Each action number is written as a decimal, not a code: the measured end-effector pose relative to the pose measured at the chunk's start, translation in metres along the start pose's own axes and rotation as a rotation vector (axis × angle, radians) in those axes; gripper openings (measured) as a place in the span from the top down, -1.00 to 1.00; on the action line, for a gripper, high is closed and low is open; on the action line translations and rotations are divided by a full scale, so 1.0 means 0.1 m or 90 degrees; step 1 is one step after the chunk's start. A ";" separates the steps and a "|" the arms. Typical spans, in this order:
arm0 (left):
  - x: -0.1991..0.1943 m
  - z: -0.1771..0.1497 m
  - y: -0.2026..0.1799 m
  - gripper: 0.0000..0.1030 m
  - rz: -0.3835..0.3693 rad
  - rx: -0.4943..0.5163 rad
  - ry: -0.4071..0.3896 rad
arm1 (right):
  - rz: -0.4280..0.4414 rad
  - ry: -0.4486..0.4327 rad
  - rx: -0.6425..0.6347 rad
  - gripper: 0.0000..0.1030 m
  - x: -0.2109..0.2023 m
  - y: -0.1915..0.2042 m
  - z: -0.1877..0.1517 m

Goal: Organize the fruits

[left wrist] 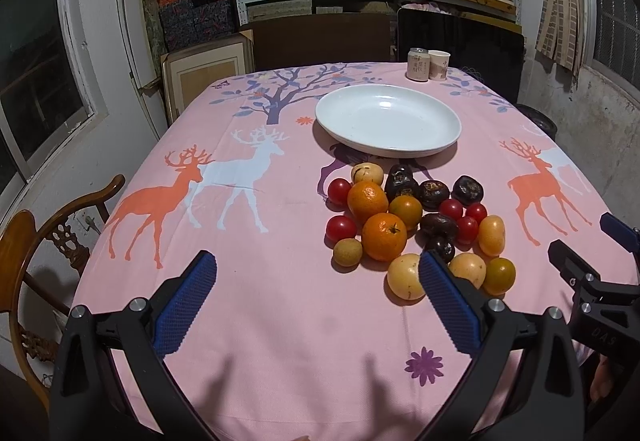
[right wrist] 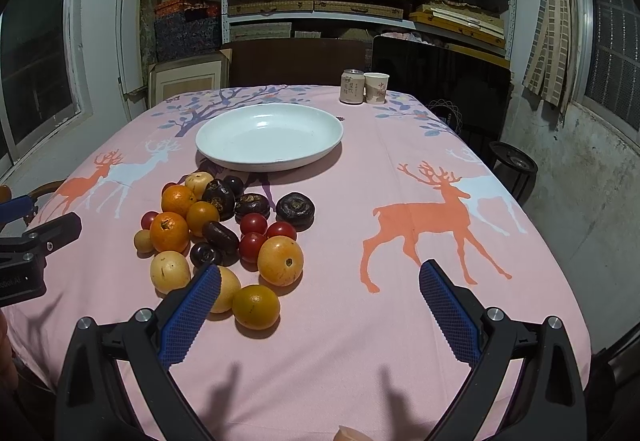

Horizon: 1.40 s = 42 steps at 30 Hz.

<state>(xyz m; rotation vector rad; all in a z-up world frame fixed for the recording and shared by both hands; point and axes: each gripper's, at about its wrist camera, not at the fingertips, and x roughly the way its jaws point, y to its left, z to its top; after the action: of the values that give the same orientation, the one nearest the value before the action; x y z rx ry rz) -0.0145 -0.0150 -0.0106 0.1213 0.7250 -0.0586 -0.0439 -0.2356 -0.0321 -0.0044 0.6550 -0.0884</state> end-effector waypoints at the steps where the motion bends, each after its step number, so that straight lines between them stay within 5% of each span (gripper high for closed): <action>1: 0.00 0.00 0.00 -0.92 0.000 0.000 0.000 | 0.001 0.001 0.000 -0.93 0.00 0.00 0.00; 33: 0.18 -0.04 0.03 -0.92 0.010 0.002 0.026 | 0.014 0.019 -0.004 -0.93 0.08 0.04 -0.03; 39: 0.40 -0.17 0.06 -0.92 0.011 0.021 0.061 | 0.032 0.073 -0.080 -0.93 0.28 0.13 -0.18; 42: 0.57 -0.25 0.10 -0.92 0.008 0.017 0.094 | 0.065 0.094 -0.107 -0.69 0.40 0.21 -0.29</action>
<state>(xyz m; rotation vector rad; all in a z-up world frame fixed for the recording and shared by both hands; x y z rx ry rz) 0.0123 -0.0026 -0.0660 0.1565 0.8705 -0.0480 -0.0281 -0.2171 -0.0799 -0.1268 0.8070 0.0655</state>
